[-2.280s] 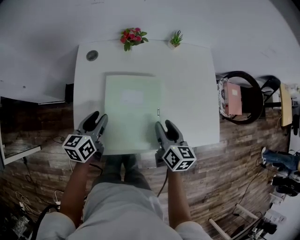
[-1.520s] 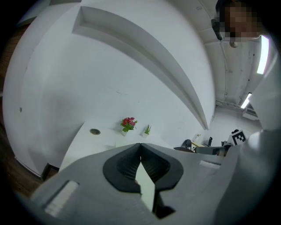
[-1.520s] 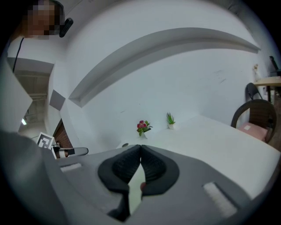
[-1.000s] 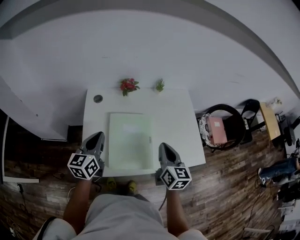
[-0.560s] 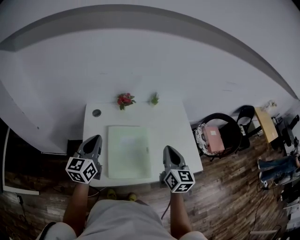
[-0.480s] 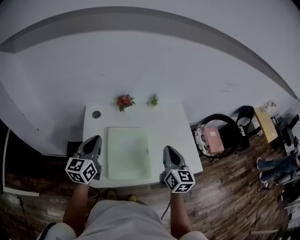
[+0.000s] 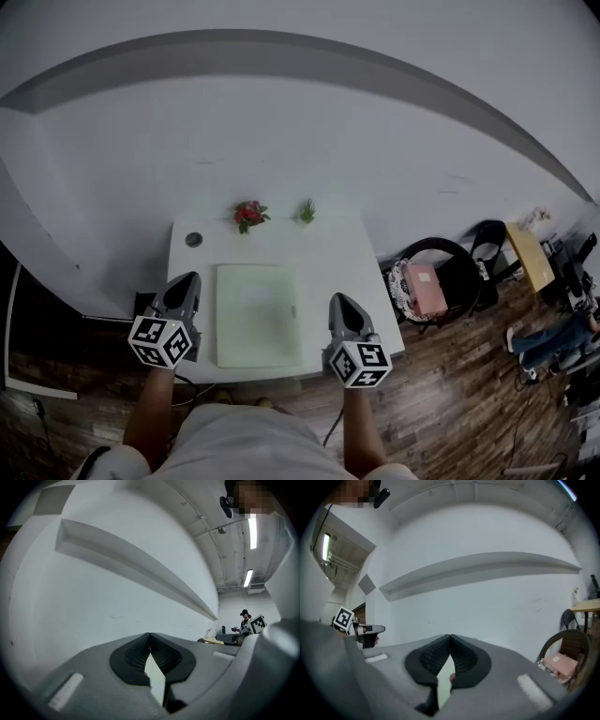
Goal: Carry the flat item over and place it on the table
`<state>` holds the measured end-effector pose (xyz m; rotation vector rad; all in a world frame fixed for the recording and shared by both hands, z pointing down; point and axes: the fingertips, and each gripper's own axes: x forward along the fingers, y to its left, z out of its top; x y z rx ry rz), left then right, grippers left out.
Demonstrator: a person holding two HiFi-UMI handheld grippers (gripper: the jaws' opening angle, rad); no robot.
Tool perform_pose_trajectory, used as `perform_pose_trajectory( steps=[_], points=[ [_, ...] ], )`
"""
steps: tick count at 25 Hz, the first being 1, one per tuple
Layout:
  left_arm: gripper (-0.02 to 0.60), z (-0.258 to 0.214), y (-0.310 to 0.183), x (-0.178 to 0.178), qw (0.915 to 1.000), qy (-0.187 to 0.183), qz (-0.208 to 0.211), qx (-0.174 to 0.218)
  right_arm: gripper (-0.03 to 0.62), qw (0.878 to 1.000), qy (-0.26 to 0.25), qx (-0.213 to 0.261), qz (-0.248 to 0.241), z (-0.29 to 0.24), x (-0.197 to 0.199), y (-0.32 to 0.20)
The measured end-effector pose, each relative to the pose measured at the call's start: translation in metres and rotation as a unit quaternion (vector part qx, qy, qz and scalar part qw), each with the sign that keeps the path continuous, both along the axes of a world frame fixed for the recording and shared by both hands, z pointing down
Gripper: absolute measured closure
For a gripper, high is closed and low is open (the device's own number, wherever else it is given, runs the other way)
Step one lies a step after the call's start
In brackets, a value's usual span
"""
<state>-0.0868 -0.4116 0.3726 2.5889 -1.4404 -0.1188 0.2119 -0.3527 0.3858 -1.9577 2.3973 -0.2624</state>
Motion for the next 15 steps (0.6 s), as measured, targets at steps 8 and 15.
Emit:
perform_pose_trajectory(
  steps=[8,15],
  points=[
    [0.574,-0.009,-0.003,-0.008,0.9999,-0.009,0.006,0.006,0.591,1.0,-0.007,0.006,0.001,-0.006,-0.004,-0.004],
    [0.574,-0.014,-0.004,-0.015,0.9999,-0.008,-0.001,0.009,0.591,1.0,-0.001,0.007,0.007,-0.01,-0.003,-0.005]
  ],
)
